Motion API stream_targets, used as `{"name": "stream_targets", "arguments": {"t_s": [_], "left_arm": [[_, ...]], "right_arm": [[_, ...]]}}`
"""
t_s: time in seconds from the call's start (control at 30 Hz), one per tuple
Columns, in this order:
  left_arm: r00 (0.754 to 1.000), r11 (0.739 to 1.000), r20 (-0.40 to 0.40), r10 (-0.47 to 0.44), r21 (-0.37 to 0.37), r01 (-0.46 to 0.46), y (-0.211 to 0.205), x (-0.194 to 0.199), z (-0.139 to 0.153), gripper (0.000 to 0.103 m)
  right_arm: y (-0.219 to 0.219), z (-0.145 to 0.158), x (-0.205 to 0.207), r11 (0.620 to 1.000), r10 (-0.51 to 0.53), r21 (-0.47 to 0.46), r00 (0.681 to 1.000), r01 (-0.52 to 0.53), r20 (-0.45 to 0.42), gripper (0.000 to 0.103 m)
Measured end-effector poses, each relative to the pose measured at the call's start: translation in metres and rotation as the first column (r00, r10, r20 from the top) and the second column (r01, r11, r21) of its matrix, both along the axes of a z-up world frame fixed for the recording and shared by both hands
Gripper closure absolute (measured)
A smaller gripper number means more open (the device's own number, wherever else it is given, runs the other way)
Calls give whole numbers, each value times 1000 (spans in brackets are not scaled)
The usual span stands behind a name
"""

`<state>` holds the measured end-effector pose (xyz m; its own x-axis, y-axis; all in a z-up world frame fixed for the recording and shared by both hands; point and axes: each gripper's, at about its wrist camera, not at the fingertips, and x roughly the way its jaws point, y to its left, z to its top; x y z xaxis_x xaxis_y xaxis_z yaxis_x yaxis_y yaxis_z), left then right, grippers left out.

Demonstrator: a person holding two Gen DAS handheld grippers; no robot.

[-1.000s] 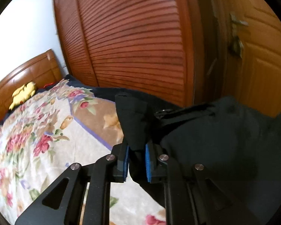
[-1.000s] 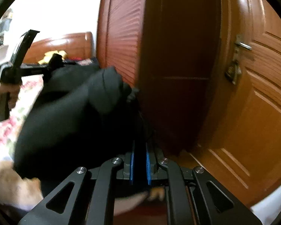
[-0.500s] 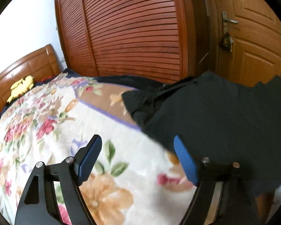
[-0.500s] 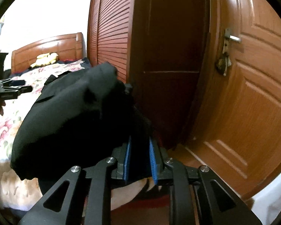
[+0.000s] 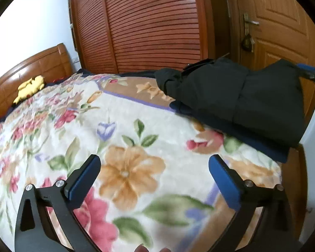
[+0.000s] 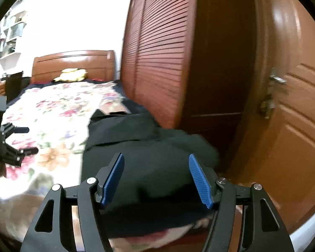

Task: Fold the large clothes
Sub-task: 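Lower the folded coat onto the bed corner by the wardrobe and open both grippers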

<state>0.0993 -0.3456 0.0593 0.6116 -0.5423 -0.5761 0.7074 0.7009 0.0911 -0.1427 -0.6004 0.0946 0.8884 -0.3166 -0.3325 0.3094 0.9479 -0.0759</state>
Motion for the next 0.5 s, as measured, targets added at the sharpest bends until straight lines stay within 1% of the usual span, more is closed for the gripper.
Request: {"name": "stream_targets", "arguments": {"t_s": [0.07, 0.17, 0.27, 0.37, 0.43, 0.5], "left_arm": [[1000, 1000, -7, 10, -18, -10, 13, -7, 0, 0], [1000, 999, -13, 27, -40, -28, 34, -17, 2, 0], [998, 996, -14, 57, -63, -58, 57, -26, 5, 0], [996, 993, -6, 94, -69, -94, 79, -36, 6, 0], [993, 991, -2, 117, -72, -117, 93, -42, 6, 0], [990, 987, -7, 141, -70, -141, 109, -48, 5, 0]], "right_arm": [[-7, -2, 14, 1000, -10, 5, 1000, 10, -22, 37], [-30, -10, 30, 999, -39, 28, 997, 41, -60, 37], [-46, -16, 32, 995, -76, 52, 992, 82, -103, 37], [-63, -22, 43, 989, -69, 121, 986, 88, -154, 37], [-66, -18, 39, 988, -80, 119, 986, 98, -148, 37], [-59, -9, 32, 989, -94, 103, 987, 108, -131, 37]]}}
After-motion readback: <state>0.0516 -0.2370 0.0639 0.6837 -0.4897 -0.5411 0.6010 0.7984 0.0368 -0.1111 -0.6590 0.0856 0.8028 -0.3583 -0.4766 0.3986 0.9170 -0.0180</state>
